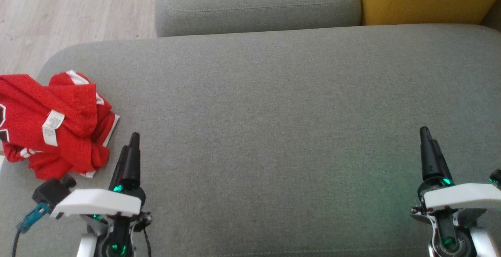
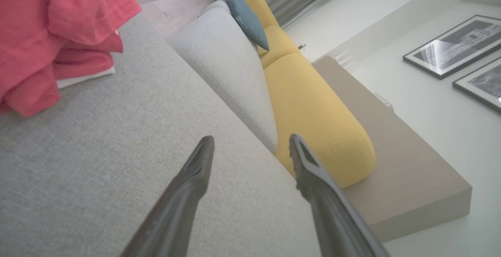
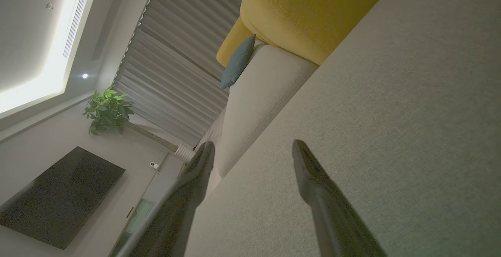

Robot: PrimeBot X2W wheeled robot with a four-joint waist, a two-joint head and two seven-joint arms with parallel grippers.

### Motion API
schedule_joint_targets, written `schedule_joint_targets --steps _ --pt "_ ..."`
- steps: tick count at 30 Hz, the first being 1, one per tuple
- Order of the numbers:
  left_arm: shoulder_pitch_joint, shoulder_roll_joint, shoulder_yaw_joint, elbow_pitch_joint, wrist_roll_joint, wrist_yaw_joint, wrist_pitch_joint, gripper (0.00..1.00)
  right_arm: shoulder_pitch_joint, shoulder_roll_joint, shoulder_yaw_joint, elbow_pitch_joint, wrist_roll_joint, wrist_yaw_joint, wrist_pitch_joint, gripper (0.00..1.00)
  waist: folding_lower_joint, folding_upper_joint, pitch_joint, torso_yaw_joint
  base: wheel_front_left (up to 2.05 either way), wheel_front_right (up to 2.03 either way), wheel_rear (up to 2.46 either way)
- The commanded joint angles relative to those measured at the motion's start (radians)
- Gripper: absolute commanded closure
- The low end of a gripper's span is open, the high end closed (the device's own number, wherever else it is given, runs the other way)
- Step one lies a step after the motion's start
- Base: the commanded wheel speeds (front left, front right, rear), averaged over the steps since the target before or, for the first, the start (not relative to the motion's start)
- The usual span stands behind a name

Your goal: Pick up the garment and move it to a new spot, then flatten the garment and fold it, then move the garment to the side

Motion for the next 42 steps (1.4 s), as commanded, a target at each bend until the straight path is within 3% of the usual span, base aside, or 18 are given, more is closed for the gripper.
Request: schedule_joint_targets --steps 1,42 --pt "-0.064 0.018 0.006 -0.041 0.034 0.001 -0.013 0.0 -0.039 -0.027 0.014 -0.043 -0.031 0.002 -0.01 0.0 0.0 -0.0001 0.0 0.0 0.0 0.0 0.0" --pt "-0.067 0.09 -0.082 -0.058 0.591 0.092 -0.133 0.0 0.01 -0.012 0.048 -0.103 -0.565 0.003 -0.017 0.0 0.0 -0.0001 -0.004 0.003 0.0 0.0 0.0"
